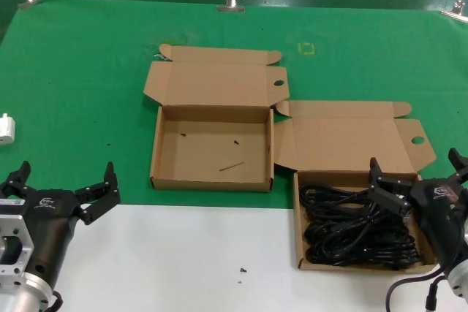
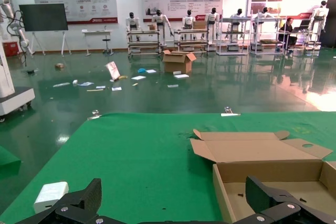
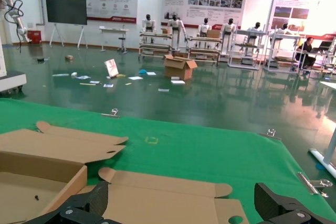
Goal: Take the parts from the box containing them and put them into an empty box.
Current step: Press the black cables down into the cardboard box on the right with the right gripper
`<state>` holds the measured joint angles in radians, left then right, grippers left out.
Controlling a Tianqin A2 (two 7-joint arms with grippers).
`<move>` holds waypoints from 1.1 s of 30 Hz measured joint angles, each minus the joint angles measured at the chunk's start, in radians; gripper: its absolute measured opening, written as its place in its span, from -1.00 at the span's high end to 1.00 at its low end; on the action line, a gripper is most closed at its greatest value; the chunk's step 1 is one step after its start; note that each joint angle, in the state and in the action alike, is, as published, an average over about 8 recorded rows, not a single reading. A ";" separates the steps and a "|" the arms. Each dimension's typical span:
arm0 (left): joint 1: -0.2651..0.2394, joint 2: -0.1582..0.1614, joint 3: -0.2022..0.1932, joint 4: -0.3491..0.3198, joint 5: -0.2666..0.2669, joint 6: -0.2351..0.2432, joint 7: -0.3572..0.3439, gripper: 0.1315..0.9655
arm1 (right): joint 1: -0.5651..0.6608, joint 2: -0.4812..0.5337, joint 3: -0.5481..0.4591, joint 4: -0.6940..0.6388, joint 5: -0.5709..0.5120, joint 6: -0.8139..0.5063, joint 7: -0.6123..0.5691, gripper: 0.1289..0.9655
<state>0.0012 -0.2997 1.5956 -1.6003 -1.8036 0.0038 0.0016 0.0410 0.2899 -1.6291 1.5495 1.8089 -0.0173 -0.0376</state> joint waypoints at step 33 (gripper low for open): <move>0.000 0.000 0.000 0.000 0.000 0.000 0.000 -0.97 | 0.000 0.000 0.000 0.000 0.000 0.000 0.000 -1.00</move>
<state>0.0012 -0.2997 1.5956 -1.6003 -1.8036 0.0038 0.0016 0.0410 0.2899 -1.6291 1.5495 1.8089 -0.0173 -0.0376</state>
